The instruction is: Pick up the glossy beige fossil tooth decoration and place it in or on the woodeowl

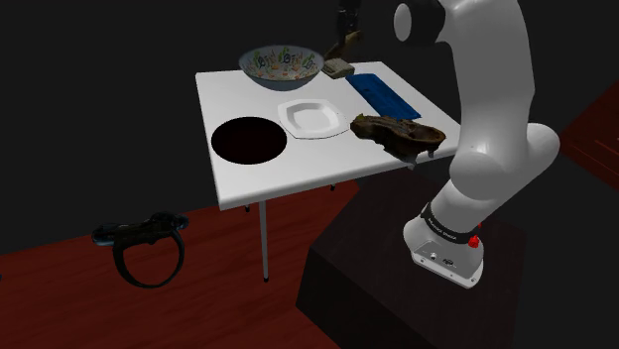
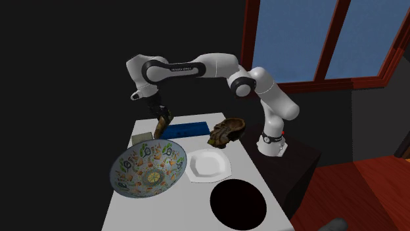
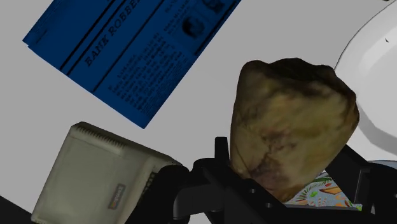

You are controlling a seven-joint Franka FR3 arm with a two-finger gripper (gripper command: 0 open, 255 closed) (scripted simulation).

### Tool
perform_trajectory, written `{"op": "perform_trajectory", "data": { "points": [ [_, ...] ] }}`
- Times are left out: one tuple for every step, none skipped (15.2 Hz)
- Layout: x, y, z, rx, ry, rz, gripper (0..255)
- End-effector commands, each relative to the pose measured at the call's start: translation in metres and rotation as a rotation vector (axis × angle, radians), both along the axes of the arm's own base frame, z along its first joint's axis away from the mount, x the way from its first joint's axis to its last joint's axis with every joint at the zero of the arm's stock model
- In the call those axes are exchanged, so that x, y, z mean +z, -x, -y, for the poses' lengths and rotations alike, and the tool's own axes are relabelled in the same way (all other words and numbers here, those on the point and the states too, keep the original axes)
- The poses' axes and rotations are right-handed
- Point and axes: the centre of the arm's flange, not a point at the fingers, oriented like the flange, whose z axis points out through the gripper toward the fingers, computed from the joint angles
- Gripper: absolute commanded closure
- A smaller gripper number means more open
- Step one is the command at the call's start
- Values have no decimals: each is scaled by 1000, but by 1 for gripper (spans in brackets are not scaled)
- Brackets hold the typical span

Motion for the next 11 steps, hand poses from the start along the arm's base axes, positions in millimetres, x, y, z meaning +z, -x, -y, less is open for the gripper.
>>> {"op": "perform_trajectory", "data": {
  "points": [
    [12, 0, -1, 0, 0, 0, 255],
    [12, 12, -7, 0, 0, 0, 255],
    [12, 24, -12, 0, 0, 0, 255],
    [12, 36, -17, 0, 0, 0, 255],
    [12, 48, -23, 0, 0, 0, 255],
    [12, 61, -28, 0, 0, 0, 255],
    [12, 73, -33, 0, 0, 0, 255],
    [12, 85, -39, 0, 0, 0, 255],
    [12, 97, -44, 0, 0, 0, 255],
    [12, 109, -49, 0, 0, 0, 255],
    [12, 121, -55, 0, 0, 0, 255]
  ]
}}
